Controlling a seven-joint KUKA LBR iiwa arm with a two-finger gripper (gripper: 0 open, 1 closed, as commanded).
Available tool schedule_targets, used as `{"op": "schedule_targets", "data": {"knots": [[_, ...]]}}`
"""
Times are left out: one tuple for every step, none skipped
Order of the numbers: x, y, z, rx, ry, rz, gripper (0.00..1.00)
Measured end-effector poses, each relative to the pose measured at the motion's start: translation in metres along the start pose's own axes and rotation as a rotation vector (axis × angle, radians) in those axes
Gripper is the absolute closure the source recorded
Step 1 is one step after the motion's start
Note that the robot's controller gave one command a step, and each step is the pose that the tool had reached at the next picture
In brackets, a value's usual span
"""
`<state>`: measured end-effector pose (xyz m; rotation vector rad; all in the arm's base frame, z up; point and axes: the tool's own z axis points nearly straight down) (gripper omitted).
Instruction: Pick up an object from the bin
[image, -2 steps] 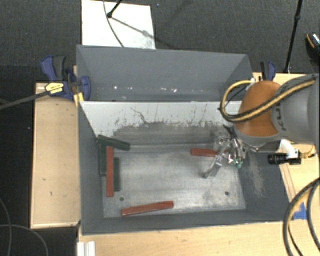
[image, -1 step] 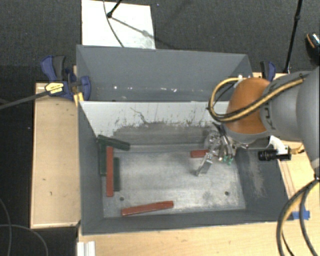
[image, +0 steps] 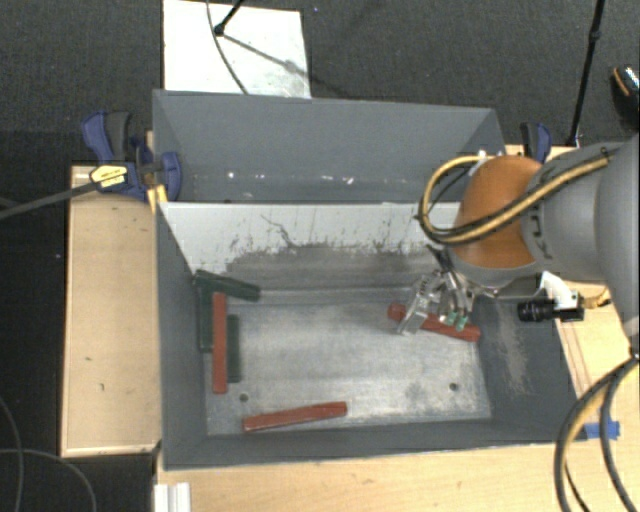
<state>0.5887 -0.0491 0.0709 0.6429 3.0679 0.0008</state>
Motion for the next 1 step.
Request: {"op": "schedule_targets", "data": {"knots": [[0.0057,-0.0203,-0.1418,-0.001,-0.003,0.004,1.00]]}}
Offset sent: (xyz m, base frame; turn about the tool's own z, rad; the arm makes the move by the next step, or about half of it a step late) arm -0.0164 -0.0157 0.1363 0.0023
